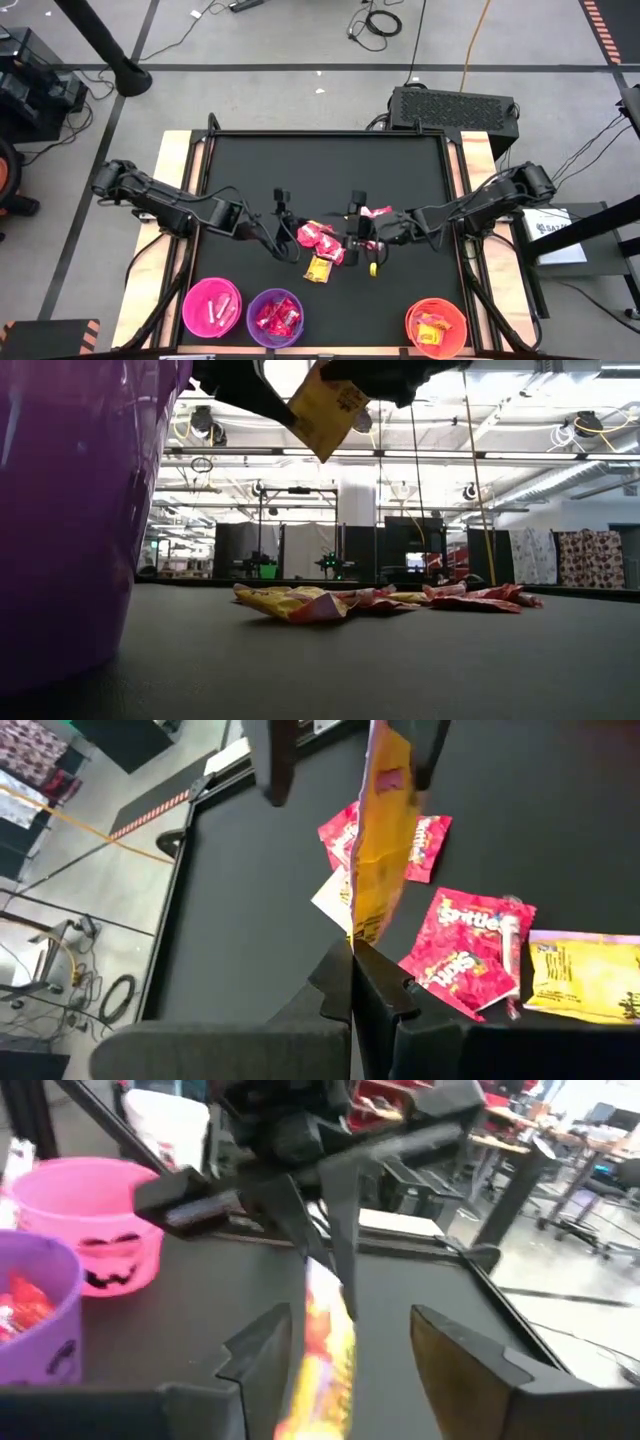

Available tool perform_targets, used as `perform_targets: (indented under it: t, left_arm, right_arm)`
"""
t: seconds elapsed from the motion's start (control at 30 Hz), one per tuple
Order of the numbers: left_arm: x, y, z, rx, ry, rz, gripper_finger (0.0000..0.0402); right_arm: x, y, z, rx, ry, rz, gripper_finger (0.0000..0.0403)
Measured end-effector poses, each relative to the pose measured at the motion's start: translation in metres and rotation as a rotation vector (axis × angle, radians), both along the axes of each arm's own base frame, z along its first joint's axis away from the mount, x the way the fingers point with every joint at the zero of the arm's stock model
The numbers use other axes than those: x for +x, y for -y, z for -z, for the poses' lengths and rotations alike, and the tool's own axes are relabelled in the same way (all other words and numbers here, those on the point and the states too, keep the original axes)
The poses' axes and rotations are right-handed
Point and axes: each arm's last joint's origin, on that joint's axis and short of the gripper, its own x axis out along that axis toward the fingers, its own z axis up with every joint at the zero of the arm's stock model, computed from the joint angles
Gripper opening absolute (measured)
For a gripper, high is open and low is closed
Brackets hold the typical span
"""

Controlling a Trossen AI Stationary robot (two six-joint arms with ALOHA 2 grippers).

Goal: Sort candy by brand, put in halloween buckets
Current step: Put the yellow candy into the orange bucket

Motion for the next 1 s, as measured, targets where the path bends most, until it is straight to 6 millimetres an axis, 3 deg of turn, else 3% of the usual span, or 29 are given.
perform_targets:
  t: [0.27, 0.5, 0.63, 1.0]
  left_arm:
    - [0.001, 0.000, -0.001, -0.005, 0.009, -0.001, 0.0000]
    - [0.002, 0.000, -0.002, -0.011, 0.028, -0.002, 0.0000]
    - [0.002, 0.000, -0.002, -0.050, 0.038, -0.026, 0.0008]
    - [-0.003, 0.006, -0.005, -0.141, 0.061, -0.039, 0.0169]
  right_arm:
    - [0.004, 0.007, 0.001, 0.016, 0.008, -0.028, 0.0122]
    - [0.005, 0.011, 0.002, 0.001, -0.007, -0.022, 0.0016]
    - [0.005, 0.011, 0.002, -0.011, -0.008, -0.024, 0.0007]
    - [-0.005, 0.009, -0.005, -0.039, -0.029, 0.028, 0.0001]
